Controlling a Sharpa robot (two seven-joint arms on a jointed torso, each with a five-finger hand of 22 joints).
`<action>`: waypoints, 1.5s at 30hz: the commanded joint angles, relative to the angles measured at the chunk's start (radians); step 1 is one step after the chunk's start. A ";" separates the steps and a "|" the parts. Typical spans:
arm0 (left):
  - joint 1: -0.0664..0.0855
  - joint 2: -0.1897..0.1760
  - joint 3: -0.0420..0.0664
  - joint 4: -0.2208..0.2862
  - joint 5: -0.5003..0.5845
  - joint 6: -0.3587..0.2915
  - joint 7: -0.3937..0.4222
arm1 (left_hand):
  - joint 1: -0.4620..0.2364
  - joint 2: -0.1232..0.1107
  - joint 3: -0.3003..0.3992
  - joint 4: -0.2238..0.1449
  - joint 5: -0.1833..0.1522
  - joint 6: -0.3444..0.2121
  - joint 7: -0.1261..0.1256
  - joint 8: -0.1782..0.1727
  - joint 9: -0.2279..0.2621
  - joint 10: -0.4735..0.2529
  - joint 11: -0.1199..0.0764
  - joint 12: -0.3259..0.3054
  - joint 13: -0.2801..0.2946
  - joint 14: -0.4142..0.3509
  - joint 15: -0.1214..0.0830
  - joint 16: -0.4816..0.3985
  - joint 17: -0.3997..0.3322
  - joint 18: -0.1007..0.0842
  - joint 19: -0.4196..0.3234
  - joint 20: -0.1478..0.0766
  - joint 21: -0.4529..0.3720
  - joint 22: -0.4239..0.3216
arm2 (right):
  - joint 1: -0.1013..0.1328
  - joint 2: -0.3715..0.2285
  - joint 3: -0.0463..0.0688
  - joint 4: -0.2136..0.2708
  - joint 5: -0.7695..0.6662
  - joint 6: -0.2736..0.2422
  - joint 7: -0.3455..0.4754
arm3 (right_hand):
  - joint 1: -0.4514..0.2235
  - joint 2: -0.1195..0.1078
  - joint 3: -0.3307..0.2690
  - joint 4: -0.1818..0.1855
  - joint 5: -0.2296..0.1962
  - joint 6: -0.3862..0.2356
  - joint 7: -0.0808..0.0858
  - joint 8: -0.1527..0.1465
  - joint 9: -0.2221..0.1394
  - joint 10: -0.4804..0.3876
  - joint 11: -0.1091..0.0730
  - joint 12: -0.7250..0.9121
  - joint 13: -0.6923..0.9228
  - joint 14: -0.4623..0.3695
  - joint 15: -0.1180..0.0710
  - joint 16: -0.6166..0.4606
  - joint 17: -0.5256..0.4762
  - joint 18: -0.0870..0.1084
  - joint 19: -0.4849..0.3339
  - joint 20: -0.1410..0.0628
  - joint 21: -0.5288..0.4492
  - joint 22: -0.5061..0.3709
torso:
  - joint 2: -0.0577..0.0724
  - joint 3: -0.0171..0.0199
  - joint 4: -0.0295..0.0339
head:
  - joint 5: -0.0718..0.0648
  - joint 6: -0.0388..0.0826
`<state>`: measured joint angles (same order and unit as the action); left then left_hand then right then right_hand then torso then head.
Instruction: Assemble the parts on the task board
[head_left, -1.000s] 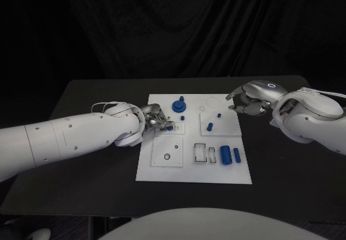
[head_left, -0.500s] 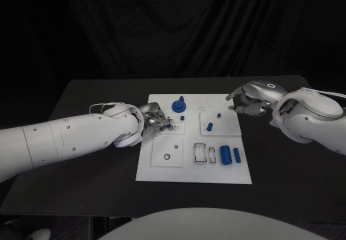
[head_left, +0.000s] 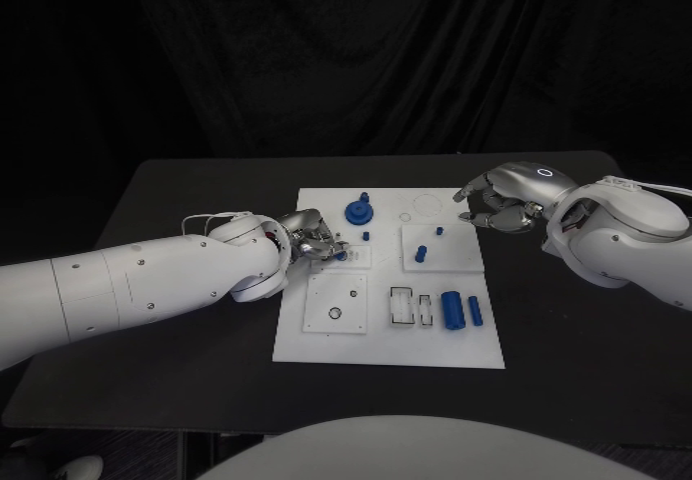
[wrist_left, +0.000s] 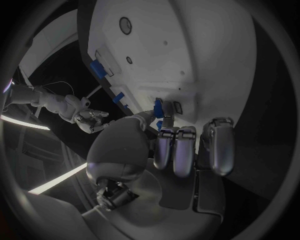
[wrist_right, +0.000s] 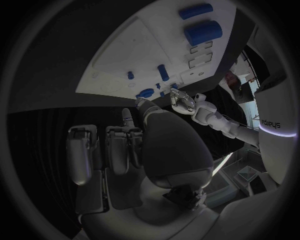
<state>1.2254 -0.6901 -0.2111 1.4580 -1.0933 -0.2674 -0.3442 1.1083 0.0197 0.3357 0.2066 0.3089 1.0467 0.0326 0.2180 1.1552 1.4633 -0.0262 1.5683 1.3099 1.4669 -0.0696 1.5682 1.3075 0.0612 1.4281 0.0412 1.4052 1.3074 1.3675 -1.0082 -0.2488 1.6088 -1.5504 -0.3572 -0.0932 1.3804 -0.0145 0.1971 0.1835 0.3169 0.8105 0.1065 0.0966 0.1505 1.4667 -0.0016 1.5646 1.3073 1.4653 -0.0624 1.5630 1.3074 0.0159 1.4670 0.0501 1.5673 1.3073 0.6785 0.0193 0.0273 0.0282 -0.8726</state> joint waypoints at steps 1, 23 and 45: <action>-0.008 0.000 -0.001 0.006 -0.009 -0.034 0.026 | 0.009 -0.002 -0.001 -0.003 -0.002 -0.008 0.000 0.003 -0.001 0.108 -0.007 0.003 0.261 0.104 -0.008 0.003 0.263 -0.007 0.000 -0.004 -0.005 0.140 | -0.003 -0.001 0.001 0.002 -0.002 0.007 -0.019 | 0.010 -0.002 0.004 -0.001 0.005 0.009 0.001 -0.005 -0.001 0.092 0.009 -0.005 0.247 0.101 0.006 -0.006 0.244 -0.014 0.099 0.005 -0.004 0.260 | -0.001 -0.0006 0.0005 | 0.000 0.000; -0.036 -0.011 -0.001 0.016 -0.061 -0.159 0.066 | 0.016 0.010 0.006 0.005 0.006 -0.010 -0.002 0.006 0.007 0.108 -0.008 0.003 0.261 0.104 -0.009 0.003 0.263 -0.008 0.004 -0.006 -0.002 0.143 | -0.003 -0.003 0.001 0.002 -0.002 0.009 -0.023 | 0.010 -0.002 0.004 -0.001 0.005 0.009 0.001 -0.005 -0.001 0.092 0.009 -0.005 0.247 0.101 0.006 -0.006 0.244 -0.014 0.099 0.005 -0.004 0.260 | 0.000 -0.0008 0.0006 | 0.000 0.000; -0.051 -0.003 -0.001 0.003 -0.061 -0.145 0.058 | 0.007 0.004 -0.006 0.033 -0.031 -0.019 0.003 -0.002 0.006 0.108 -0.005 0.003 0.261 0.104 -0.007 0.003 0.263 -0.006 -0.001 -0.005 -0.012 0.140 | -0.003 -0.003 0.001 0.002 -0.002 0.017 -0.029 | 0.010 -0.002 0.004 -0.001 0.005 0.009 0.001 -0.005 -0.001 0.092 0.009 -0.005 0.247 0.101 0.006 -0.006 0.244 -0.014 0.099 0.005 -0.004 0.260 | 0.000 -0.0011 0.0008 | 0.001 0.000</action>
<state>1.1775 -0.6957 -0.2116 1.4607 -1.1535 -0.4273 -0.2896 1.1174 0.0288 0.3271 0.2378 0.2797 1.0343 0.0377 0.2188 1.1646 1.4671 -0.0299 1.5682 1.3099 1.4669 -0.0696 1.5682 1.3074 0.0612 1.4280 0.0413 1.3963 1.3074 1.3674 -1.0098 -0.2488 1.6093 -1.5503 -0.3482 -0.1030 1.3804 -0.0145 0.1975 0.1832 0.3169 0.8105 0.1064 0.0966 0.1503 1.4667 -0.0016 1.5646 1.3073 1.4653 -0.0624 1.5630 1.3074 0.0158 1.4670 0.0501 1.5673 1.3081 0.6783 0.0182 0.0277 0.0292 -0.8726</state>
